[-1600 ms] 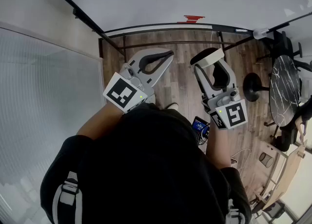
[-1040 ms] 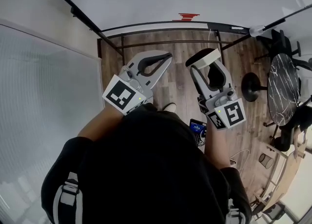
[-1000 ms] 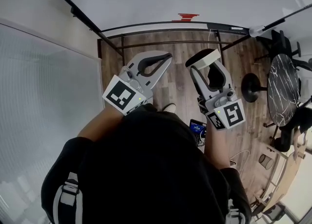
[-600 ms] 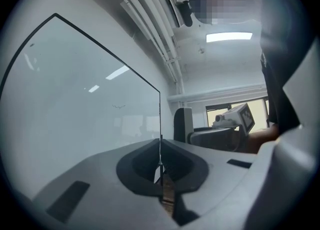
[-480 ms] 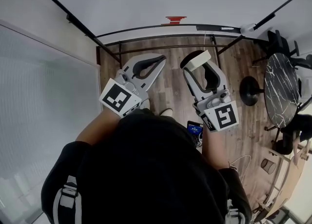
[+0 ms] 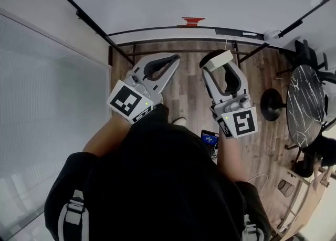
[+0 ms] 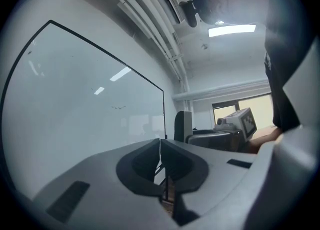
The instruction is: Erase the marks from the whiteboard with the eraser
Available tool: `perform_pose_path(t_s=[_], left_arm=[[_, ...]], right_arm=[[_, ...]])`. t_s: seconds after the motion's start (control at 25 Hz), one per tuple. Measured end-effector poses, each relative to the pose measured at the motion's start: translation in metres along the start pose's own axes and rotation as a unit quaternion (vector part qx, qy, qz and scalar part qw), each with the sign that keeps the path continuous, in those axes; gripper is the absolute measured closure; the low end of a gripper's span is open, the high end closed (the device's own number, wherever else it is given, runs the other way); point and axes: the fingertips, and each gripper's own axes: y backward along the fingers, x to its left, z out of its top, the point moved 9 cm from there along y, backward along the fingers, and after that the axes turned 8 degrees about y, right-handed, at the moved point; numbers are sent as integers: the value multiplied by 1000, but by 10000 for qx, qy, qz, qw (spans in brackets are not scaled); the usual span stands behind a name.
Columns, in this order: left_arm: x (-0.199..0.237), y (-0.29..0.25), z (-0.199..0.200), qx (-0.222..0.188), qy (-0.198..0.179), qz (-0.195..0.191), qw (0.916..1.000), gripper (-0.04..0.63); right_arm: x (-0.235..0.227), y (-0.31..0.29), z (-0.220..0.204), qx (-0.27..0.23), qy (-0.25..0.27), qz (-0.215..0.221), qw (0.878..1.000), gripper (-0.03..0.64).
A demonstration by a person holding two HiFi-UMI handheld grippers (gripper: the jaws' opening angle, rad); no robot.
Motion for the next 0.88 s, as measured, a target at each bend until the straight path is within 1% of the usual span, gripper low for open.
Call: perform_pose_path(t_s=[0.08,0.2,0.44,0.76,0.88], left_arm=[[9,-3,-1,-15,35,64,10000,589],[27,-9,-1,-81,84,122,9999,589],[80,-29,4,-181,84,161,9997,589],[162,-68,13,-160,160,-27,9997,589],[186,-81,15,-92,-6,-88,9999,589]], right_arm=[[-4,-8,-2,12,42,-44,10000,391],[-8,-26,-6,90,131,6,9999,390],[-25,-72,-11,264,295,-61,9992,390],[-58,-148,-18,402,298,-270,9984,389],[-66,-173,-24,445,235,-279,9983,388]])
